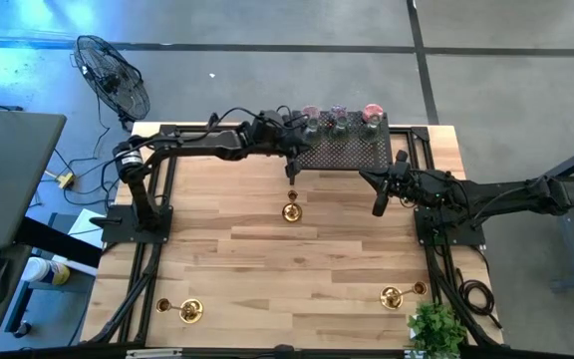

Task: Pick & Place candle stick holders
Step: Put the glass candle holder on the shelf

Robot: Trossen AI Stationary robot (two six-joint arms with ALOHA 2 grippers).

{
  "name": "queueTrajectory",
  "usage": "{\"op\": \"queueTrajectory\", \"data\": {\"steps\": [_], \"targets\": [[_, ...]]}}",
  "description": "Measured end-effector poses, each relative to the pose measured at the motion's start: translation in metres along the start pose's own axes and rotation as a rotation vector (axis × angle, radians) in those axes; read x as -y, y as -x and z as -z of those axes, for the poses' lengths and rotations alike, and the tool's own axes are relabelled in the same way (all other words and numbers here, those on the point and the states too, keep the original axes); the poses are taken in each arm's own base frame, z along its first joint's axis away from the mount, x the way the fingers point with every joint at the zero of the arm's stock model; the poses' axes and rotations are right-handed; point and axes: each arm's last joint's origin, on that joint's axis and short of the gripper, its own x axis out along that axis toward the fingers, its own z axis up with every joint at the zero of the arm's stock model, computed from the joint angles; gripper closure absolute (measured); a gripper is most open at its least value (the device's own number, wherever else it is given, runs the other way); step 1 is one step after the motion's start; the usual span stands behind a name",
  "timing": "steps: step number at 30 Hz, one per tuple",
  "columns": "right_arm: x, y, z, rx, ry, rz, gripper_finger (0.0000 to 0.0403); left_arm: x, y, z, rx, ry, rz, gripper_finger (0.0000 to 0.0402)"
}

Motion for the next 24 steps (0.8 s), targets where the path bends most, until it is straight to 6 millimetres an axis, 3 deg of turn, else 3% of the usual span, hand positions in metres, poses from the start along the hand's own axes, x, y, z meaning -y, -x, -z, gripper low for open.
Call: {"op": "queueTrajectory", "data": {"steps": [24], "targets": [[-0.0001, 0.0000, -0.0006, 0.006, 0.000, -0.001, 0.0401, -0.0077, -0.0066, -0.0053, 0.110, 0.141, -0.191, 0.0401]]}}
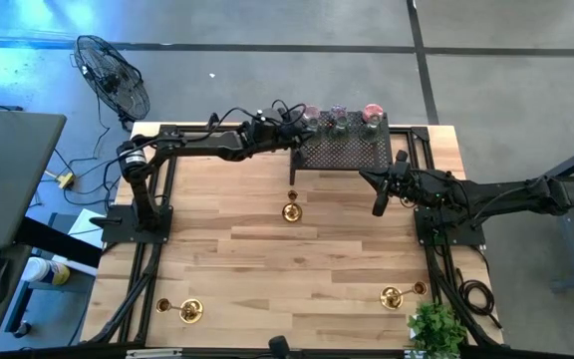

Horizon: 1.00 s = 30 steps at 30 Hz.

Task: Pick & Place candle stick holders
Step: Put the glass candle holder on the shelf, then put the top metal candle holder on the shelf

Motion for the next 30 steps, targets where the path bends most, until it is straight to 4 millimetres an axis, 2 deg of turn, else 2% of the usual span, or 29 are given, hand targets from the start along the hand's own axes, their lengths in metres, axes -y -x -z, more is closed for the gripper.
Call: {"op": "queueTrajectory", "data": {"steps": [9, 20, 30], "targets": [[0.0000, 0.0000, 0.0000, 0.000, 0.004, 0.000, 0.0402, 0.0065, 0.0002, -0.0024, 0.025, 0.023, 0.084, 0.0401], [0.0000, 0.0000, 0.0000, 0.000, 0.001, 0.000, 0.0401, 0.0038, -0.0044, -0.0015, 0.063, 0.076, -0.044, 0.0401], [0.0000, 0.0000, 0.0000, 0.000, 0.001, -0.001, 0.0401, 0.0050, -0.0044, -0.0004, 0.051, 0.075, -0.013, 0.0401]]}}
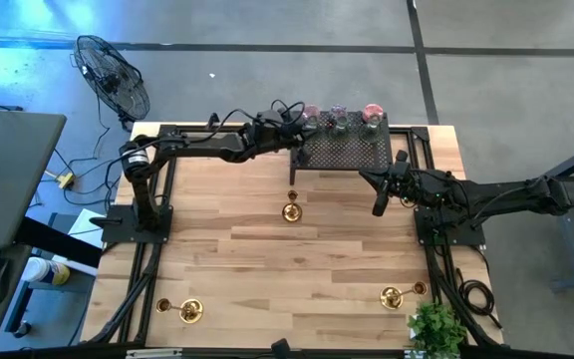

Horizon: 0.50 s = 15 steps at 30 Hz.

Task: Pick & Place candle stick holders
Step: Put the top metal candle holder on the shelf

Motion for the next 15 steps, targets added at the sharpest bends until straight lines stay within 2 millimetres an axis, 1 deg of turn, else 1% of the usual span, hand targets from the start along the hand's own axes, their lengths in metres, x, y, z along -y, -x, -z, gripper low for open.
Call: {"op": "queueTrajectory", "data": {"steps": [2, 4, 8, 11, 13, 15], "targets": [[0.000, 0.000, 0.000, -0.002, -0.002, -0.016, 0.0402, 0.001, 0.002, 0.002, -0.039, -0.001, 0.042, 0.0401], [-0.001, 0.000, -0.002, -0.001, -0.015, -0.041, 0.0402, 0.007, 0.006, 0.001, -0.077, -0.019, 0.066, 0.0401], [-0.007, 0.005, -0.013, -0.007, -0.011, -0.067, 0.0402, 0.029, 0.020, -0.002, -0.148, -0.118, 0.119, 0.0401], [-0.014, 0.009, -0.025, -0.034, 0.008, -0.060, 0.0402, 0.047, 0.034, 0.002, -0.141, -0.166, 0.200, 0.0401], [-0.023, 0.011, -0.031, -0.063, 0.023, -0.077, 0.0403, 0.053, 0.046, 0.006, -0.119, -0.166, 0.272, 0.0401], [-0.033, 0.010, -0.035, -0.095, 0.041, -0.083, 0.0403, 0.054, 0.061, 0.008, -0.072, -0.161, 0.312, 0.0401]]}}
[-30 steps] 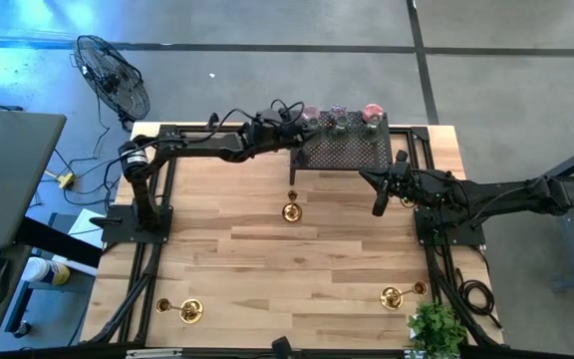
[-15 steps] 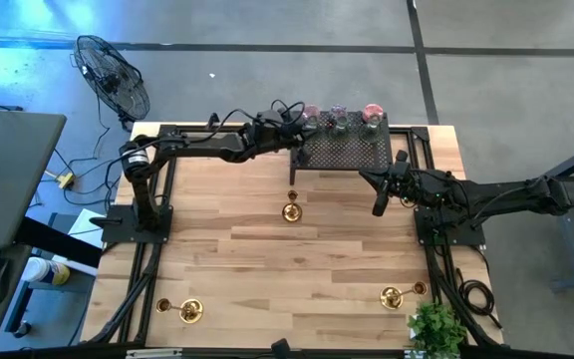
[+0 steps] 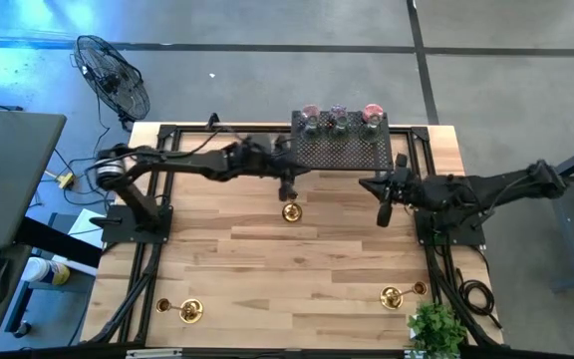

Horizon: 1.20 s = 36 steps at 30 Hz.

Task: Pick & Place candle stick holders
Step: Put the top metal candle holder on the shelf

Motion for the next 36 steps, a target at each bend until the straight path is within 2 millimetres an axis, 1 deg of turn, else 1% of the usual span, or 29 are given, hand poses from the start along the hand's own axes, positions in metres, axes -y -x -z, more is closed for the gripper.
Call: {"op": "queueTrajectory", "data": {"steps": [4, 7, 9, 12, 14, 16, 19, 22, 24, 28, 32, 34, 36], "targets": [[-0.025, -0.010, -0.003, -0.059, 0.071, 0.012, 0.0403, 0.006, 0.039, 0.006, 0.078, -0.010, -0.010, 0.0401], [-0.041, -0.021, -0.001, -0.091, 0.101, 0.003, 0.0403, 0.010, 0.067, 0.014, 0.086, -0.010, -0.016, 0.0401], [-0.050, -0.032, 0.010, -0.134, 0.100, 0.011, 0.0403, 0.013, 0.085, 0.022, 0.087, -0.011, -0.016, 0.0401], [-0.058, -0.051, 0.036, -0.170, 0.076, 0.026, 0.0403, 0.017, 0.109, 0.036, 0.106, -0.013, -0.016, 0.0401], [-0.061, -0.065, 0.053, -0.157, 0.037, 0.020, 0.0403, 0.020, 0.121, 0.050, 0.114, -0.013, -0.017, 0.0401], [-0.060, -0.079, 0.072, -0.146, -0.012, -0.015, 0.0403, 0.022, 0.131, 0.064, 0.131, -0.008, -0.019, 0.0401], [-0.053, -0.100, 0.092, -0.128, -0.069, -0.060, 0.0401, 0.026, 0.141, 0.081, 0.177, -0.011, -0.018, 0.0401], [-0.049, -0.119, 0.103, -0.110, -0.092, -0.051, 0.0381, 0.028, 0.146, 0.096, 0.195, -0.005, -0.019, 0.0401], [-0.048, -0.131, 0.108, -0.118, -0.087, -0.034, 0.0356, 0.028, 0.147, 0.103, 0.197, -0.001, -0.022, 0.0401], [-0.050, -0.155, 0.115, -0.146, -0.063, -0.006, 0.0286, 0.029, 0.148, 0.112, 0.180, 0.013, -0.022, 0.0401], [-0.055, -0.178, 0.117, -0.153, -0.062, -0.019, 0.0219, 0.030, 0.148, 0.115, 0.176, 0.031, -0.020, 0.0401], [-0.057, -0.188, 0.115, -0.140, -0.054, -0.018, 0.0194, 0.030, 0.148, 0.115, 0.170, 0.032, -0.019, 0.0401], [-0.056, -0.197, 0.115, -0.133, -0.053, 0.017, 0.0178, 0.030, 0.148, 0.115, 0.171, 0.032, -0.019, 0.0401]]}}
